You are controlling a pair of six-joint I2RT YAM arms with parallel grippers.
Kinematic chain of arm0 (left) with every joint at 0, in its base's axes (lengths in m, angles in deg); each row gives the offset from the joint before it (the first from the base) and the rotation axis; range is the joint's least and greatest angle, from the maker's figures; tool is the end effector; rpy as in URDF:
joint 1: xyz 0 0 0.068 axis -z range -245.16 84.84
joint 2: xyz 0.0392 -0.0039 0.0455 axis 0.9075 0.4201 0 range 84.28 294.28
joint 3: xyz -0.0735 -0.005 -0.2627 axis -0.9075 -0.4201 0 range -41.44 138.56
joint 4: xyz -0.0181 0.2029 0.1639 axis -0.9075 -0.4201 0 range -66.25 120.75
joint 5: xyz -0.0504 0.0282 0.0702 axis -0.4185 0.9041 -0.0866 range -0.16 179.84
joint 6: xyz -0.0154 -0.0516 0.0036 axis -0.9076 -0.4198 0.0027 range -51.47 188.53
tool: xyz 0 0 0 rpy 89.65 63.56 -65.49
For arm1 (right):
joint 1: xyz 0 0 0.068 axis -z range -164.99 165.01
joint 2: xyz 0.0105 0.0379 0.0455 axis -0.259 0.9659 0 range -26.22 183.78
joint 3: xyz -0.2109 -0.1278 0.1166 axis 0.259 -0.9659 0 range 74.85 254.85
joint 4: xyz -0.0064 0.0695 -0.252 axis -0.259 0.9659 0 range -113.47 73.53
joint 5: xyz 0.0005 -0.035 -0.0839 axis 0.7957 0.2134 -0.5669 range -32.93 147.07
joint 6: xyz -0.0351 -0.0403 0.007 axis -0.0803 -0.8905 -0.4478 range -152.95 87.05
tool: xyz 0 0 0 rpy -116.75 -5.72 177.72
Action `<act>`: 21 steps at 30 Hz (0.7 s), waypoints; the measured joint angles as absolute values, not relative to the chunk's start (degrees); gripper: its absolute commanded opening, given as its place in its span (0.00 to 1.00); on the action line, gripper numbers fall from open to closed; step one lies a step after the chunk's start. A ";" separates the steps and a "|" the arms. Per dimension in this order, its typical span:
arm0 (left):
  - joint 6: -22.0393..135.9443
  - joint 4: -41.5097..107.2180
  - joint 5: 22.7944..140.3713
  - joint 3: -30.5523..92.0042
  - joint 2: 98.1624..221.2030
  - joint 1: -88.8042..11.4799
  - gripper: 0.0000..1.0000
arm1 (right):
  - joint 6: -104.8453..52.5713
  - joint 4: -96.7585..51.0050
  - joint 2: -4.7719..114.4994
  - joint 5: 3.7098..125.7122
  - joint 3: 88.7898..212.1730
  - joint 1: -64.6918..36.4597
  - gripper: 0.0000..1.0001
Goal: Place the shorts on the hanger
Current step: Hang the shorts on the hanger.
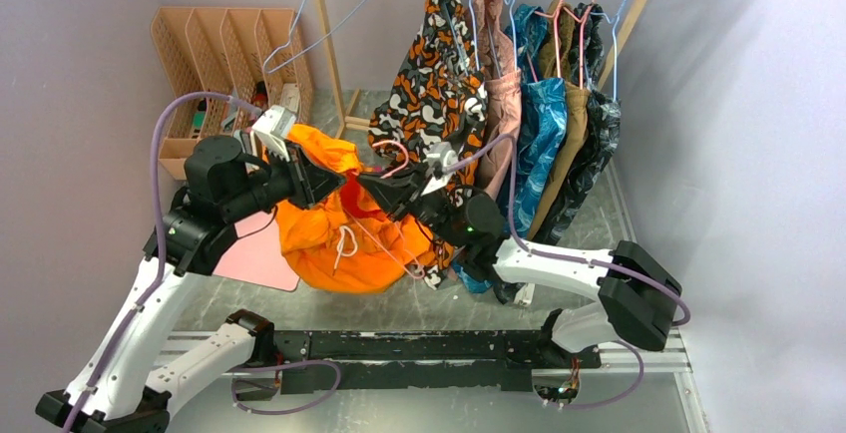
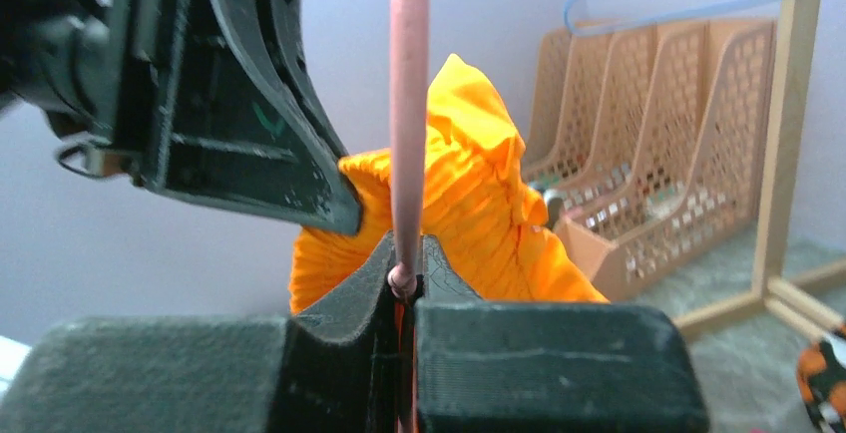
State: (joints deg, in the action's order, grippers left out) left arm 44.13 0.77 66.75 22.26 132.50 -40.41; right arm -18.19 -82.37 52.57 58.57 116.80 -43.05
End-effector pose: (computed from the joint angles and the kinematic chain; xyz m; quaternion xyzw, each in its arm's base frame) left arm 0.1464 -0.0828 0.4068 0.1249 0.7743 -0.3934 0.4797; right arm 0.1591 0.2569 0.3146 -0.2163 0.5153 0.4981 0.6630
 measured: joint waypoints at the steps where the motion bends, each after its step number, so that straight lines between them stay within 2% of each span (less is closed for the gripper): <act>1: 43.80 0.86 66.10 22.85 132.57 -40.41 0.15 | -17.75 -84.40 52.50 58.57 116.80 -42.96 0.00; 3: 43.30 0.99 64.44 23.88 132.61 -40.41 0.42 | -16.96 -87.39 51.95 58.76 116.80 -42.77 0.00; 5: 43.01 1.12 62.34 24.73 132.59 -40.41 0.64 | -16.05 -90.08 50.91 59.09 116.80 -42.42 0.00; 6: 42.88 1.19 61.70 25.08 132.53 -40.36 0.89 | -15.56 -90.91 50.38 59.35 116.80 -42.24 0.00; 7: 42.62 1.08 60.85 25.67 132.48 -40.34 0.99 | -15.15 -91.68 49.66 59.77 116.80 -41.94 0.00; 15: 44.63 -1.54 57.16 36.95 129.88 -40.30 0.99 | -12.64 -91.15 42.82 64.58 118.29 -37.57 0.00; 21: 50.23 0.69 55.98 47.70 124.77 -40.30 0.98 | -13.99 -80.81 36.44 72.23 128.87 -34.88 0.00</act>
State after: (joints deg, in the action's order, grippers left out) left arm 50.23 0.69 55.98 47.70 124.77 -40.30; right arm -13.99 -80.81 36.44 72.23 128.87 -34.88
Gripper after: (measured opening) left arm 0.997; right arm 0.048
